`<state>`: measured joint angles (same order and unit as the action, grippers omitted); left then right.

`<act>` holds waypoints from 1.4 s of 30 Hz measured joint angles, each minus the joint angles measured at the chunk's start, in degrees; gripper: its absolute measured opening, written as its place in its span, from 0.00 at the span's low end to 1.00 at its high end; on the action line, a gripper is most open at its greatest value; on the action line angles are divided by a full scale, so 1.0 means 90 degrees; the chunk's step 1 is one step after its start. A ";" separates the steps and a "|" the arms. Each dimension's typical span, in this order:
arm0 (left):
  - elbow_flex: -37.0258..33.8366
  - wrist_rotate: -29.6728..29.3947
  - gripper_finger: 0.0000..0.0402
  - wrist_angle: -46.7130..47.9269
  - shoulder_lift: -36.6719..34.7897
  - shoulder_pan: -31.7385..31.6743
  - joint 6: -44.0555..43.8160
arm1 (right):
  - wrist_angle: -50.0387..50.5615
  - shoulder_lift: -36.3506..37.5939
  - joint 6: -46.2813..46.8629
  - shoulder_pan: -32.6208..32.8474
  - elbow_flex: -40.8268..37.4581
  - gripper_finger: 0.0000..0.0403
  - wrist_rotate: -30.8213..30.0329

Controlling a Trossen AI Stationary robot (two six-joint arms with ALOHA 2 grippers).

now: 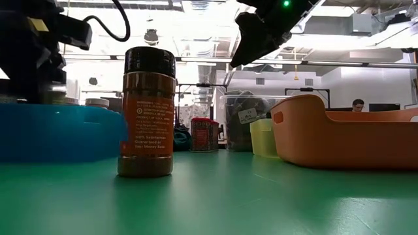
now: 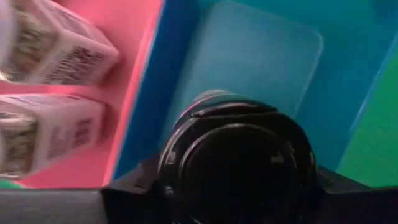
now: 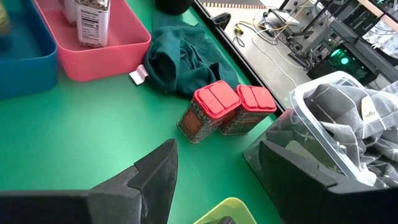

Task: Sort spices by type
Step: Put the black spice bottle into the blue bin

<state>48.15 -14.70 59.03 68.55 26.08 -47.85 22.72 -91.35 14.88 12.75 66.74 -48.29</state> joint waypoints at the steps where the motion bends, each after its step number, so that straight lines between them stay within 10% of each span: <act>1: -0.0034 0.0103 0.52 -0.0083 0.0000 -0.0011 0.0000 | 0.0002 0.0000 -0.0010 0.0000 0.0000 0.63 0.0002; 26: 0.1742 -0.0534 0.63 -0.0568 0.0066 -0.0021 0.1339 | 0.0000 0.0000 -0.0037 0.0000 0.0000 0.63 0.0027; 34: 0.1762 0.0137 0.63 -0.2563 0.1172 0.0365 0.1876 | 0.0990 0.0000 0.0389 0.0113 0.0000 0.63 0.0014; 42: 0.2682 0.0291 0.63 -0.2689 0.2445 0.0477 0.2210 | 0.2637 0.0524 0.2108 0.0770 -0.0131 0.63 -0.1439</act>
<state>72.29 -12.08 34.83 90.56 30.37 -27.96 46.46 -86.63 33.85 19.68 65.56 -61.24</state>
